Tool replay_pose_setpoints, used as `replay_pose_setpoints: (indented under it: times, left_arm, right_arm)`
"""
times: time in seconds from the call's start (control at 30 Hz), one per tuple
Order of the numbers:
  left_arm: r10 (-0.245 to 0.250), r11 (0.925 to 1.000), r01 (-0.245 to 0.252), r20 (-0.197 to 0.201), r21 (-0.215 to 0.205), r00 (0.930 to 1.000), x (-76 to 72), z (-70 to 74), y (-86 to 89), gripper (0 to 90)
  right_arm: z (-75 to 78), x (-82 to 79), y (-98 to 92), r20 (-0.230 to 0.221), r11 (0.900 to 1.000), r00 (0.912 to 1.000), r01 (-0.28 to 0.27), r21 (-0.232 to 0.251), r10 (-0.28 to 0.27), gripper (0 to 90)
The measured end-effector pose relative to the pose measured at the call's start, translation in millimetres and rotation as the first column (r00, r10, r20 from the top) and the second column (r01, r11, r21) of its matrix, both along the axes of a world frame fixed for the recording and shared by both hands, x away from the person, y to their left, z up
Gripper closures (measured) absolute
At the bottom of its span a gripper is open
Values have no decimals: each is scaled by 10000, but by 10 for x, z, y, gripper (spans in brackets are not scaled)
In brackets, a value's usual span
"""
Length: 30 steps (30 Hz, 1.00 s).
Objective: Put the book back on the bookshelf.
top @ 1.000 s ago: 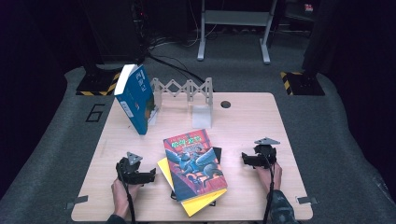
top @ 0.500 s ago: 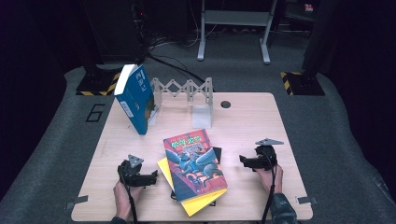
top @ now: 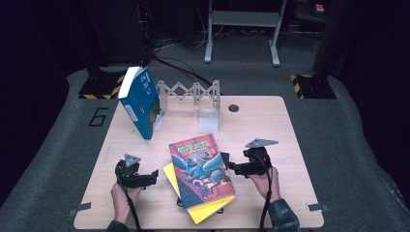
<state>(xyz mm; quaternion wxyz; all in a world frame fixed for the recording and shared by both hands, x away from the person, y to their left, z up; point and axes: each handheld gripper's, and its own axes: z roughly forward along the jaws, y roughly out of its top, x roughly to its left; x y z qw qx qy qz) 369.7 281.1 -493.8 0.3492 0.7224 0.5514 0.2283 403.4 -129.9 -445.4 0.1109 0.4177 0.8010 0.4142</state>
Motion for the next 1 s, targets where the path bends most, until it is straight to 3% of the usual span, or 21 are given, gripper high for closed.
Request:
replay_pose_setpoints:
  times: [0.2, 0.4, 0.67, 0.77, 0.83, 1.0]
  left_arm:
    - [-422, 9991, 422, 43, -95, 9991, 47, 116, -114, 0]
    - [-1001, 9940, 1010, -234, 408, 9947, 111, 118, -287, 0]
    - [-1437, 9863, 1466, -423, 759, 9887, 174, 141, -430, 0]
    - [-1479, 9842, 1513, -429, 915, 9881, 190, 151, -468, 0]
    - [-1472, 9837, 1510, -444, 974, 9881, 202, 155, -481, 0]
    - [-1460, 9863, 1494, -528, 693, 9879, 239, 140, -453, 0]
  right_arm:
    - [-16, 23, 200, -264, 9991, 9989, -383, -206, 378, 197]
    - [-74, 20, 256, -529, 9979, 9967, -619, -168, 609, 251]
    - [-141, -73, 354, -993, 9923, 9876, -1233, -121, 1215, 428]
    - [-133, -93, 381, -811, 9919, 9894, -1233, -289, 1207, 427]
    - [-136, -94, 377, -958, 9930, 9888, -1168, -185, 1145, 427]
    - [-150, -107, 385, -852, 9945, 9910, -1044, -128, 1029, 424]
